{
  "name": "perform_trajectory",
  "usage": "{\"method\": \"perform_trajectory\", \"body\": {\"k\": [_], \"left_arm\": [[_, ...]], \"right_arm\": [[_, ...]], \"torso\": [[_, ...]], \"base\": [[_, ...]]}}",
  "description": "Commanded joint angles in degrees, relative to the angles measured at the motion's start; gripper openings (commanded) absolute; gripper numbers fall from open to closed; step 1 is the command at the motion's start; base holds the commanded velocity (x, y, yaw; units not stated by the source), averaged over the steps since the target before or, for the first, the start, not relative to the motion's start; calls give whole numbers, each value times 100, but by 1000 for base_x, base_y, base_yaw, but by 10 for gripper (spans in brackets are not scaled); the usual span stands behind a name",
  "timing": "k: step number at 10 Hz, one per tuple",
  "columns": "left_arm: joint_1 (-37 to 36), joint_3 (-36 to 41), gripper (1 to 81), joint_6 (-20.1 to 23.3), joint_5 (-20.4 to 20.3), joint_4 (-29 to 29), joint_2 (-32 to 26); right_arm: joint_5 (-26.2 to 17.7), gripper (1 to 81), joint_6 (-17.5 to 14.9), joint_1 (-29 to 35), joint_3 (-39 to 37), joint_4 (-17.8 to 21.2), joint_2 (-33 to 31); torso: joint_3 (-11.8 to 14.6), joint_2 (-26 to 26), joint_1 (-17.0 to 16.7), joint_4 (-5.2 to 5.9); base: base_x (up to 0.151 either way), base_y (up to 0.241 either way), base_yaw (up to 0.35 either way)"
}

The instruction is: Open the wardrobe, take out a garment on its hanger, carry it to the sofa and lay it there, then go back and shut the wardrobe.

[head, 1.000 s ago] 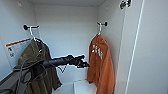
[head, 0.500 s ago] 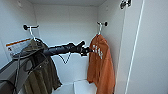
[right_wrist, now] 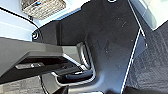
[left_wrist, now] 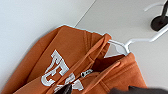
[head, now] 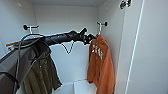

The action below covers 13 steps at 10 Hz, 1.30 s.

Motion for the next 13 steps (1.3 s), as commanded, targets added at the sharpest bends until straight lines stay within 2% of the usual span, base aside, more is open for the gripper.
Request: {"method": "perform_trajectory", "body": {"k": [1,2,3,5,7,8,9,10,11,13], "left_arm": [[-1367,-526,811,-135,-291,-70,209],[-1411,-649,811,-135,-405,-70,262],[-1507,-711,811,-135,-476,-61,297],[-1683,-817,811,-135,-555,-61,385],[-1692,-905,811,-135,-837,-70,499],[-1701,-966,811,-135,-846,-70,596],[-1666,-975,811,-135,-854,-78,657],[-1613,-993,811,-144,-890,-78,701],[-1552,-1072,811,-144,-890,-78,737],[-1394,-1273,811,-187,-1170,-201,789]], "right_arm": [[-192,811,23,200,14,-5,18],[-192,811,15,209,5,-5,44],[-192,811,23,200,13,-5,79],[-192,811,23,200,5,-5,132],[-192,811,15,200,14,-5,167],[-192,811,23,174,14,-5,167],[-192,811,23,174,14,3,176],[-192,811,23,165,14,-5,176],[-200,811,15,165,14,-14,211],[-201,811,15,165,5,-23,238]], "torso": [[-153,0,0,0],[-340,0,0,-2],[-68,0,0,-2],[-164,2,2,-2],[-160,4,5,-2],[-160,4,5,-2],[-160,4,5,-175],[-160,4,5,-31],[-160,4,5,-96],[-160,4,2,-127]], "base": [[0,0,0],[0,0,0],[0,0,0],[0,0,0],[0,0,0],[0,0,0],[0,0,0],[0,0,0],[0,0,0],[0,0,0]]}}
